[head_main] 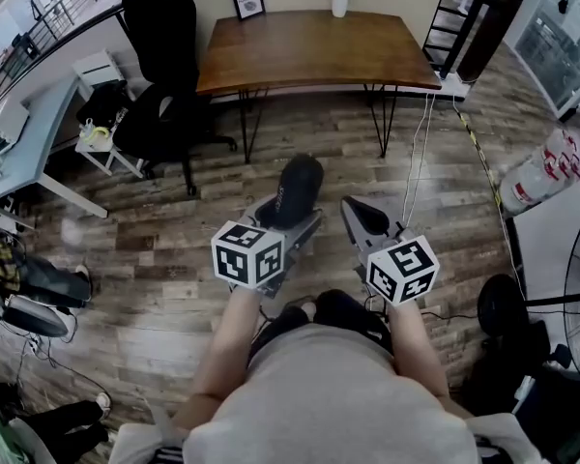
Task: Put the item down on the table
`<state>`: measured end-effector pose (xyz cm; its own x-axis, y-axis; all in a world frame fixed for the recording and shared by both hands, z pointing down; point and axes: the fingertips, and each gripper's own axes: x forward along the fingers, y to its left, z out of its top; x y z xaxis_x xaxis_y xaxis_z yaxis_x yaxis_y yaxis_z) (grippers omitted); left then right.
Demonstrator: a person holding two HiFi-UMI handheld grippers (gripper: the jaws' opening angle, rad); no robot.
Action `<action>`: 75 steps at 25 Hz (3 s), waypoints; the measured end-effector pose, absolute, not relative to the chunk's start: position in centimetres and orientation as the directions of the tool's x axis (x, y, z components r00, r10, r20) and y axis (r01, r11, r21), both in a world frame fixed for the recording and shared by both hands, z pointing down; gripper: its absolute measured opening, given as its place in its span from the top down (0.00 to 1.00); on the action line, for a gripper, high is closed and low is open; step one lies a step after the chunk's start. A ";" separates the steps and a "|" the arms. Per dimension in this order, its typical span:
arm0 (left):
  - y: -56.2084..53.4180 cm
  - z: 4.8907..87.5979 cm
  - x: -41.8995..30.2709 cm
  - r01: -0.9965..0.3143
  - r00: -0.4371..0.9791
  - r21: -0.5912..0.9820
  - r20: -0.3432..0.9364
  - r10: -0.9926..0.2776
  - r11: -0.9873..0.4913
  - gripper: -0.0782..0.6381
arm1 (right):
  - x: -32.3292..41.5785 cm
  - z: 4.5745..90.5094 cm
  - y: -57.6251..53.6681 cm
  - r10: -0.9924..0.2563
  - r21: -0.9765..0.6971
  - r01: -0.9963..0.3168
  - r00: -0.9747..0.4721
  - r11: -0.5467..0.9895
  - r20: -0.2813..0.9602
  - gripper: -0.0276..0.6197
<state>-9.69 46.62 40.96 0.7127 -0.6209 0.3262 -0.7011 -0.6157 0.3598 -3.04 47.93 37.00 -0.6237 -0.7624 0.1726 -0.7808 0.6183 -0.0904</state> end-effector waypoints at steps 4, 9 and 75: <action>47.0 41.7 -9.7 -0.689 0.724 0.372 0.334 -0.603 -0.622 0.39 | -3.3 38.0 47.9 -0.762 -0.103 -0.784 -0.619 0.612 0.191 0.94; 45.6 41.9 -10.8 -0.695 0.718 0.399 0.330 -0.613 -0.599 0.39 | -3.6 37.8 46.3 -0.764 -0.103 -0.788 -0.614 0.607 0.197 0.94; -20.2 41.5 -5.0 -0.668 0.744 0.374 0.333 -0.580 -0.643 0.39 | 4.5 38.4 -17.4 -0.825 -0.142 -0.850 -0.526 0.507 0.205 0.94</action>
<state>-5.04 -20.20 41.48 0.7438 -0.5797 0.3326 -0.6684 -0.6428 0.3743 4.45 -17.38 38.45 -0.5263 -0.8253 0.2045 -0.8502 0.5069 -0.1424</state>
